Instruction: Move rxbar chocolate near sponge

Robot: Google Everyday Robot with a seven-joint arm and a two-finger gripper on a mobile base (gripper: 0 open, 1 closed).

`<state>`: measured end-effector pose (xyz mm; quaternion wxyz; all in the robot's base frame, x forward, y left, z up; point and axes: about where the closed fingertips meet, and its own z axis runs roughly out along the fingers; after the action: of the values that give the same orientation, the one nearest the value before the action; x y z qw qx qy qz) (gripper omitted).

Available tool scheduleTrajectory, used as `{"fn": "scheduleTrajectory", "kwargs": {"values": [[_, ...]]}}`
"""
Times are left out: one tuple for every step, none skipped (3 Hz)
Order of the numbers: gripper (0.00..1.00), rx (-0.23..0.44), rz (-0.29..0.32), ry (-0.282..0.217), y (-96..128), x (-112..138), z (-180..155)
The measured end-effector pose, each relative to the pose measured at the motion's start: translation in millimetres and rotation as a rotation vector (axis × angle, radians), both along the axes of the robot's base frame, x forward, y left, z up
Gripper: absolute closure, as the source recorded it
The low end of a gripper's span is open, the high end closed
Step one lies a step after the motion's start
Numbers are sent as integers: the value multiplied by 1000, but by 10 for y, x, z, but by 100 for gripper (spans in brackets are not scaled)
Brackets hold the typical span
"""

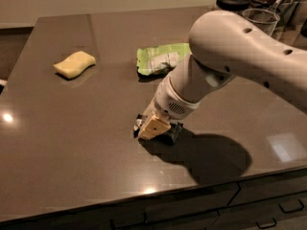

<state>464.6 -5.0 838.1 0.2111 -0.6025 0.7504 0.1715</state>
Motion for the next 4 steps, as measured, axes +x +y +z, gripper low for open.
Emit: {"fn": "scheduleTrajectory", "kwargs": {"values": [[93, 24, -3, -9, 34, 98, 83], [100, 35, 4, -21, 107, 205, 160], [100, 58, 20, -30, 275, 414, 221], [100, 84, 25, -32, 477, 669, 245]]}}
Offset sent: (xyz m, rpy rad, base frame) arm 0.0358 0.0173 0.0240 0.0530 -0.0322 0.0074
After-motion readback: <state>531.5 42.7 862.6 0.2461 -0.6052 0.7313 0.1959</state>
